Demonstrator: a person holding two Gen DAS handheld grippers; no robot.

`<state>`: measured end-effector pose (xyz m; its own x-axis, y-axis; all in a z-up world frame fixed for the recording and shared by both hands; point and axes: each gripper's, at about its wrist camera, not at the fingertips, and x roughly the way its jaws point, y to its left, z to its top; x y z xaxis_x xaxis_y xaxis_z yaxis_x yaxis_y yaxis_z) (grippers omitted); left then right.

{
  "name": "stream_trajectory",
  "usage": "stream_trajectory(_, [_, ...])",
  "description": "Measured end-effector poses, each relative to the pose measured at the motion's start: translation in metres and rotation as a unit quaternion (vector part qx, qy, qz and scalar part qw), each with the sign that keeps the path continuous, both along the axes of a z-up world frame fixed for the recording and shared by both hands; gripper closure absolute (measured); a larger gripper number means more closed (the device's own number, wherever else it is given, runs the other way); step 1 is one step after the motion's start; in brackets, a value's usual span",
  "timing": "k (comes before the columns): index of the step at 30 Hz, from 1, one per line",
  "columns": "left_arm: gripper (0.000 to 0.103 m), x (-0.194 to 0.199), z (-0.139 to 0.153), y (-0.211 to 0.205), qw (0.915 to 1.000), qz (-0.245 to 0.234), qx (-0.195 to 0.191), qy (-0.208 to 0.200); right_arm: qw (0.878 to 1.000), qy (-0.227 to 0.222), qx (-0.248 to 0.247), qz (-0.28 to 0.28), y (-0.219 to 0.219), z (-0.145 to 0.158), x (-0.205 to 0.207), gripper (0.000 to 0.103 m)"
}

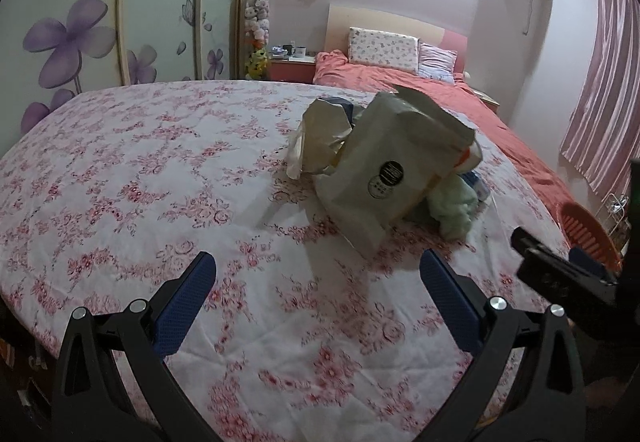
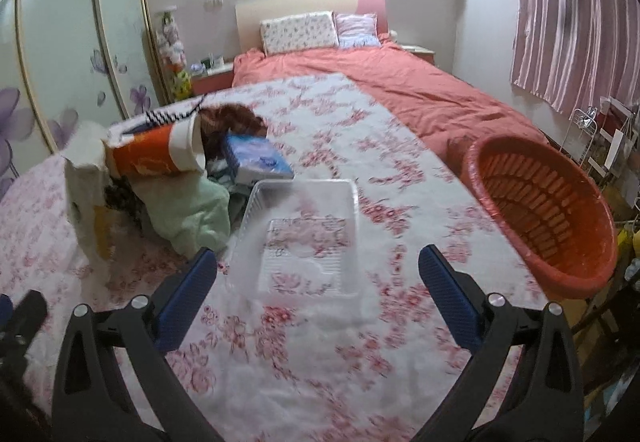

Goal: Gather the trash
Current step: 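Reach the left tool to the beige paper bag while the right tool reaches the clear plastic tray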

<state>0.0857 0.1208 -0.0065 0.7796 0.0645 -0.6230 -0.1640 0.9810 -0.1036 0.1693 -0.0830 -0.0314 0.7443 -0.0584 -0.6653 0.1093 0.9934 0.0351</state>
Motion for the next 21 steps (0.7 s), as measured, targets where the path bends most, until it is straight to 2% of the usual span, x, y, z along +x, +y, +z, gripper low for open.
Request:
stream_trajectory(11, [0.002, 0.02, 0.001, -0.007, 0.9998, -0.021, -0.002, -0.004, 0.999, 0.032, 0.026, -0.004, -0.004, -0.008, 0.022, 0.005])
stream_trajectory(16, [0.002, 0.024, 0.001, -0.008, 0.9998, -0.021, -0.004, 0.0, 0.999, 0.039, 0.012, 0.008, 0.004, -0.011, 0.027, 0.005])
stream_trajectory(18, [0.002, 0.025, 0.0, -0.009, 0.9998, -0.02, -0.003, 0.001, 0.999, 0.039, -0.002, 0.007, 0.006, -0.013, 0.028, 0.014])
stream_trajectory(19, [0.002, 0.025, 0.0, -0.009, 0.9998, -0.02, -0.002, 0.001, 0.999, 0.045, -0.007, 0.008, 0.006, -0.016, 0.03, 0.026])
stream_trajectory(21, [0.002, 0.025, 0.0, -0.008, 0.9998, -0.022, -0.003, -0.001, 0.999, 0.046, 0.003, 0.009, 0.0, -0.017, 0.029, 0.028])
